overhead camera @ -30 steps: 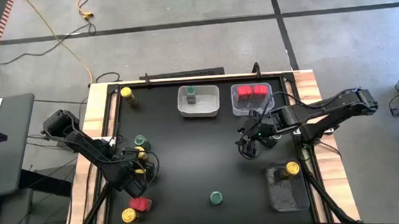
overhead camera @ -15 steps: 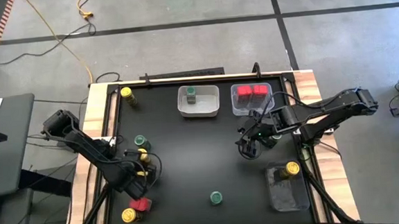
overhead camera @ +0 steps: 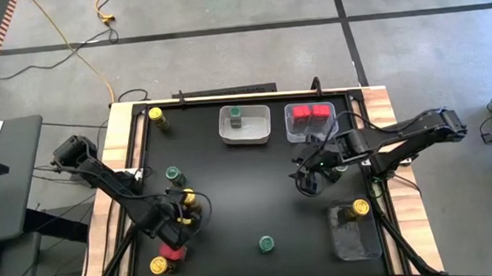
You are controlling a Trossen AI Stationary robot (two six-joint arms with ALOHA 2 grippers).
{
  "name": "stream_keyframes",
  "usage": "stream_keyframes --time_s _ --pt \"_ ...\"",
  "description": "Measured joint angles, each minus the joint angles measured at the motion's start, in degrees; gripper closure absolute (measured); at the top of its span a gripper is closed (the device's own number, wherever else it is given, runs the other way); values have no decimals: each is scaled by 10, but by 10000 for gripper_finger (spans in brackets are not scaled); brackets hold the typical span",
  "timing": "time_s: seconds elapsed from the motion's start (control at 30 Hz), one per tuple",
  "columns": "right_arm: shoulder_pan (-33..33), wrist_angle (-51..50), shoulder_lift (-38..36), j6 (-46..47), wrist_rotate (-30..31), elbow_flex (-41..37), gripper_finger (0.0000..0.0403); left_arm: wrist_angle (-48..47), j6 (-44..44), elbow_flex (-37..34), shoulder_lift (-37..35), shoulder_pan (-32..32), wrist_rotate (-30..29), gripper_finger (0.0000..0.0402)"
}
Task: Sort spices by type
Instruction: Put the middle yellow seasoning can into the black bin
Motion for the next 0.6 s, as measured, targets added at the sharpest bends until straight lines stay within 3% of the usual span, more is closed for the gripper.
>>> stream_keyframes --time_s 0.37,0.6 --pt "0 -64 -4 -156 0 103 121 86 411 71 0 161 -3 224" --pt "0 -265 -6 -90 0 161 121 193 623 113 0 266 73 224"
